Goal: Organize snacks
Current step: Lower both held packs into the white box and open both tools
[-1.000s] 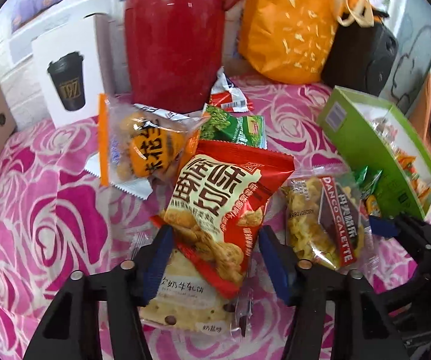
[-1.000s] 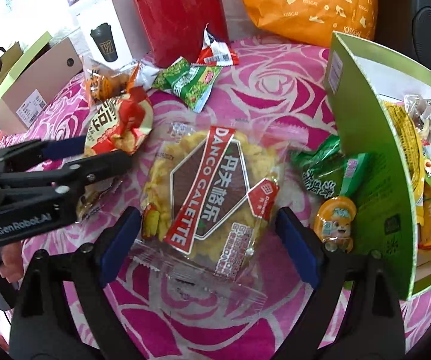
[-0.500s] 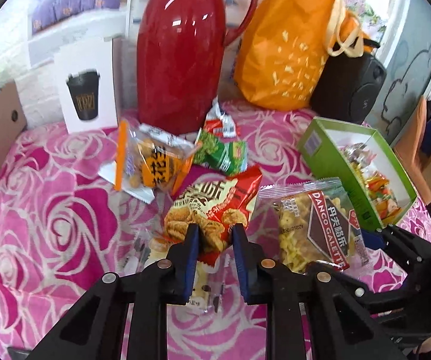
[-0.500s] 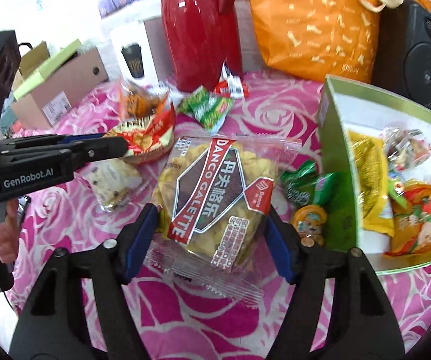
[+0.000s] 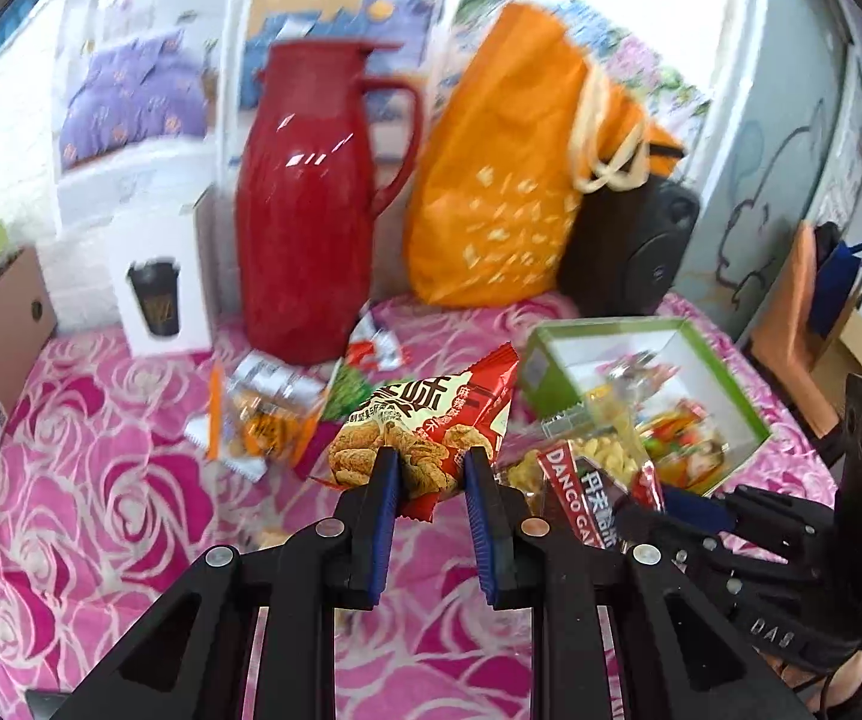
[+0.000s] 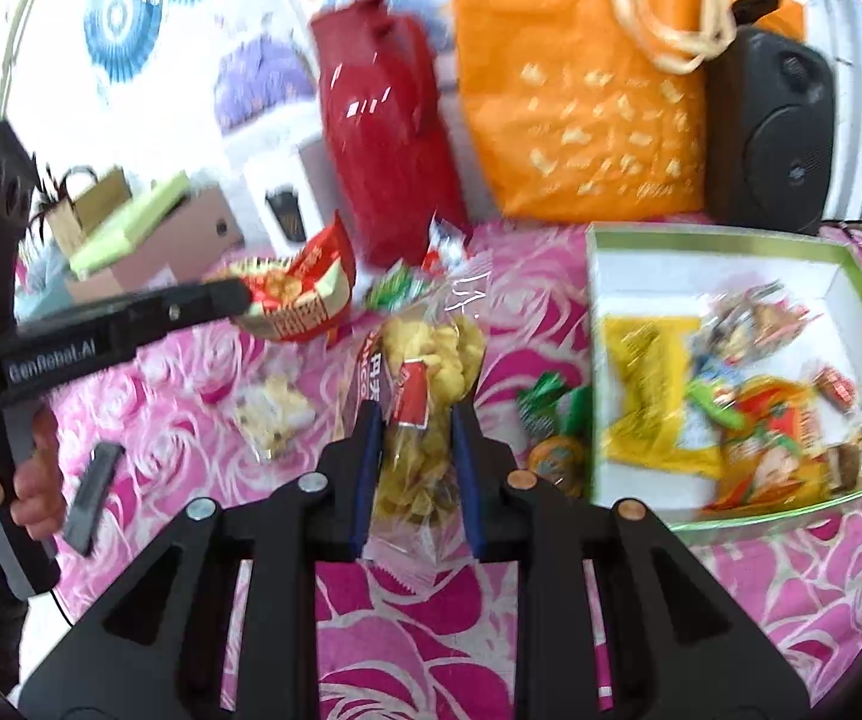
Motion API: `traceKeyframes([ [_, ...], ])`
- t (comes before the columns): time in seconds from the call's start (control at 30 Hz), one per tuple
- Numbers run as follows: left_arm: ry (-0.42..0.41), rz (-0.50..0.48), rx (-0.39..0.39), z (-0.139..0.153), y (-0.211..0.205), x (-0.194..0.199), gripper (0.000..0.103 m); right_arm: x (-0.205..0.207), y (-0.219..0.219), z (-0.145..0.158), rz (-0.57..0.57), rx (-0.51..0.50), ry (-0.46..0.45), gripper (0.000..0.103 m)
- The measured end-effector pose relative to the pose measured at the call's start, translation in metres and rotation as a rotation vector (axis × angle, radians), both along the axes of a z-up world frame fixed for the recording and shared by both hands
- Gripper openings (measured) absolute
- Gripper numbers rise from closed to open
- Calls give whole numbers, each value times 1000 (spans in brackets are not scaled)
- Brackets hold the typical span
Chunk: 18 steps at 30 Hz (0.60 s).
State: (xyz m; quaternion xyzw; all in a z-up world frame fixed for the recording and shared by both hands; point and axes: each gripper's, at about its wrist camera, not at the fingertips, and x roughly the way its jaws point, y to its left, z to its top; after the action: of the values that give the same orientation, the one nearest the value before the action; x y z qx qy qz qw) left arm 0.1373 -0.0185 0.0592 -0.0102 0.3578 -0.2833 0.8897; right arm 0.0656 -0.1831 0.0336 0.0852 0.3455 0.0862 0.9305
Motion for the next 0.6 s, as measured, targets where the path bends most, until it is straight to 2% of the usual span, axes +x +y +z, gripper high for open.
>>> traceKeyframes([
  [0.27, -51, -94, -63, 32, -49, -7, 22, -19, -68, 34, -175, 16, -112, 26],
  [0.6, -19, -226, -102, 31, -143, 7, 22, -35, -183, 33, -454, 24, -111, 26],
])
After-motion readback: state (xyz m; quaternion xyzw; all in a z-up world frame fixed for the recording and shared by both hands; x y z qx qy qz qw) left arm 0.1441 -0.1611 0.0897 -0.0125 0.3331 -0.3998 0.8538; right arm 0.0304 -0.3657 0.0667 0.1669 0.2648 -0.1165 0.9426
